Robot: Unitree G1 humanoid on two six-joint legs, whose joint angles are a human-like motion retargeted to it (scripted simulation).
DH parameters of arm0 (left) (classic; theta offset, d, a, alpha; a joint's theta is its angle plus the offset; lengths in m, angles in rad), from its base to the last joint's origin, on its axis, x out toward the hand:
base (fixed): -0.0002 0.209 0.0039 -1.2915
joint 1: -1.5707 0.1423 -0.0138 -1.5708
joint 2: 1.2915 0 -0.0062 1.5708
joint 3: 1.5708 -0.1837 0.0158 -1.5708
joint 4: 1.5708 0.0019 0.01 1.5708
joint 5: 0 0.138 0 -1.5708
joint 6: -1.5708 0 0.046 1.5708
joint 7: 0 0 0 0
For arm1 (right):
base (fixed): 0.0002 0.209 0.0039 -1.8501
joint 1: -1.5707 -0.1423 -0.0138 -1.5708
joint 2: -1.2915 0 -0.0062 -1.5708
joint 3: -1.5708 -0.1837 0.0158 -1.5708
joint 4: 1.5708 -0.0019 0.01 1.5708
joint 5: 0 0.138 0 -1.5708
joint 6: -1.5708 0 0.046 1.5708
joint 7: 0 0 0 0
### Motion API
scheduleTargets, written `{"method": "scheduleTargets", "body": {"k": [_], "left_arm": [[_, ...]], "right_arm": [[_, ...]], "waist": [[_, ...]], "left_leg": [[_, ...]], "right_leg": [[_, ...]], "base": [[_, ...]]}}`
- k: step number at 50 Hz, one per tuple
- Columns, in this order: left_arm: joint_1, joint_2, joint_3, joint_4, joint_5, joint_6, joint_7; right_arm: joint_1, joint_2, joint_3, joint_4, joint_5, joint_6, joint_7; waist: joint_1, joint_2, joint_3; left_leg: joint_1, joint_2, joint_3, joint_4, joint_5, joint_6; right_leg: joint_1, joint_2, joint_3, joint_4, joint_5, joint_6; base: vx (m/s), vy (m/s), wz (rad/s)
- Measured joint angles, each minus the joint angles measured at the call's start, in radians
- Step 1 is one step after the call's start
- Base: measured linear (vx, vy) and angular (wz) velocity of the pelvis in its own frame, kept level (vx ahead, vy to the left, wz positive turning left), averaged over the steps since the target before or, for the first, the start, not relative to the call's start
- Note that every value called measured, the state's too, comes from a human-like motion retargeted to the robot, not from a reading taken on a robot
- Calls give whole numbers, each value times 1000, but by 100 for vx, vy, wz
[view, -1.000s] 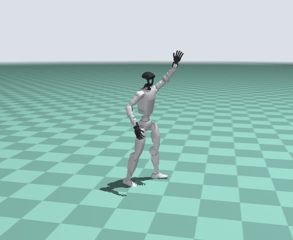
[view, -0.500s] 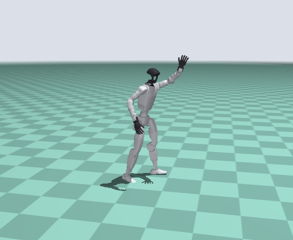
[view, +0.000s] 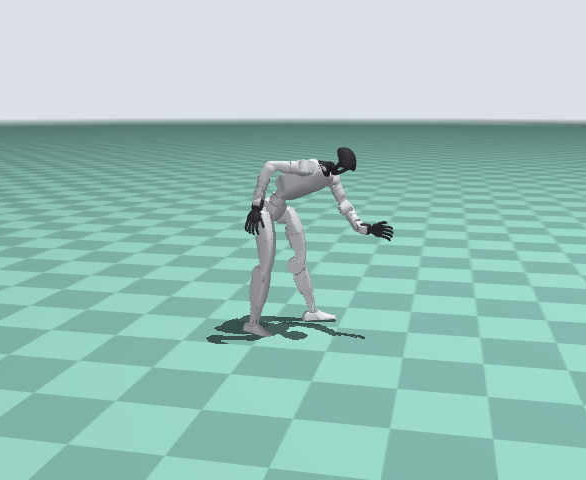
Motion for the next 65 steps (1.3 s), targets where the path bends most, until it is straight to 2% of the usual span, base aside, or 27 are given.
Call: {"method": "scheduleTargets", "body": {"k": [4, 6, 7, 8, 10, 13, 15, 20, 23, 27, 30, 32, 34, 40, 42, 47, 52, 57, 62, 65], "left_arm": [[-16, 33, -78, 79, -73, -16, -48], [-37, 50, -123, 114, -107, -29, -66], [-53, 54, -143, 135, -111, -37, -78], [-75, 56, -161, 163, -94, -48, -105], [-110, 61, -202, 217, -82, -59, -138], [-175, 82, -269, 273, -122, -53, -164], [-220, 113, -306, 314, -149, -29, -194], [-243, 88, -327, 339, -224, -51, -191], [-238, 88, -311, 352, -257, -51, -189], [-250, 89, -309, 373, -284, -53, -196], [-245, 89, -303, 387, -285, -54, -198], [-237, 92, -310, 391, -288, -54, -212], [-201, 94, -295, 385, -284, -57, -214], [-37, 67, -169, 293, -252, -79, -196], [4, 61, -138, 241, -282, -58, -149], [104, 48, -17, 123, -243, -42, -136], [174, 36, 64, 14, -161, -6, -123], [185, 44, 100, -72, -91, 55, -137], [128, 80, 76, -110, -57, 125, -180], [58, 106, 33, -104, -56, 157, -210]], "right_arm": [[-35, -23, 83, -6, 81, -26, -12], [-31, -48, 69, -20, 73, -12, 5], [-21, -57, 51, -32, 67, -12, 18], [-13, -51, 39, -44, 80, -45, 28], [-2, -43, 41, -56, 95, -93, 34], [-6, -41, 62, -66, 140, -118, 17], [-45, -37, 136, -61, 209, -146, -5], [-17, -56, 137, -47, 224, -128, 26], [-2, -73, 130, -43, 267, -125, 51], [-1, -52, 106, -34, 306, -125, 62], [1, -33, 85, -22, 298, -124, 69], [-15, -11, 93, -1, 293, -117, 70], [-15, -3, 100, 20, 269, -113, 73], [21, 4, 45, 89, 147, -65, 103], [21, -12, 14, 114, 110, 9, 94], [27, 20, -40, 179, 62, 40, 95], [45, 50, -71, 245, 13, 61, 96], [51, 81, -96, 305, -33, 90, 106], [41, 104, -118, 354, -46, 113, 109], [33, 112, -124, 373, -39, 119, 106]], "waist": [[-47, -54, 0], [-70, -63, 0], [-81, -63, 0], [-95, -72, 0], [-111, -95, 0], [-143, -128, 0], [-186, -195, 0], [-237, -241, 0], [-257, -223, 0], [-247, -204, 0], [-214, -169, 0], [-173, -157, 0], [-153, -150, 0], [-89, -80, 0], [-67, -53, 0], [-27, -3, -4], [-1, 44, -62], [28, 86, -150], [53, 134, -259], [66, 161, -323]], "left_leg": [[-203, 22, 12, 37, 22, 12], [-310, 32, 15, 66, 30, 4], [-385, 47, 19, 126, 13, 0], [-500, 82, 31, 277, -48, 1], [-652, 138, 37, 448, -106, -9], [-778, 159, 46, 500, -105, -15], [-800, 158, 85, 490, -94, -13], [-800, 98, 166, 423, -56, -27], [-800, 67, 163, 353, 0, -31], [-800, 62, 157, 305, 20, -34], [-800, 86, 123, 313, 9, -38], [-789, 129, 94, 363, -43, -42], [-719, 130, 91, 342, -46, -46], [-447, 114, 90, 278, -61, -59], [-246, 41, 84, 26, 41, -48], [11, 28, 93, 4, 5, -46], [235, 8, 100, 17, -59, -31], [417, -14, 109, 24, -117, -21], [543, -34, 115, 9, -143, -18], [591, -34, 113, 3, -150, -22]], "right_leg": [[-203, 13, 41, 0, 35, -36], [-305, 15, 52, 11, 47, -44], [-372, 14, 55, 42, 42, -44], [-464, 6, 58, 120, 17, -38], [-594, 11, 70, 214, -9, -32], [-730, 15, 89, 263, -5, -37], [-789, 11, 122, 279, 5, -41], [-900, -30, 187, 364, -7, -25], [-916, -39, 178, 361, 14, -15], [-912, -30, 165, 315, 49, -6], [-860, -10, 131, 249, 84, 3], [-778, 17, 106, 157, 114, 4], [-693, 23, 99, 112, 129, 13], [-397, 23, 74, 16, 128, 39], [-253, 23, 80, -82, 156, 25], [9, 15, 73, -106, 104, 16], [248, -8, 57, -117, 45, 31], [440, -33, 41, -131, 18, 82], [559, -49, 29, -132, 8, 138], [604, -46, 19, -125, -2, 152]], "base": [[-17, 10, -61], [-13, 9, -50], [-15, 10, -40], [-16, 10, -48], [-14, 9, -69], [-8, 6, -60], [-5, 5, -8], [-3, 6, 67], [-10, 4, 26], [0, 2, -37], [3, 0, -94], [13, -1, -112], [5, -4, 2], [5, -5, 50], [11, -7, 41], [13, -8, 36], [19, -8, 33], [22, -8, 15], [19, -7, 7], [15, -10, 9]]}}
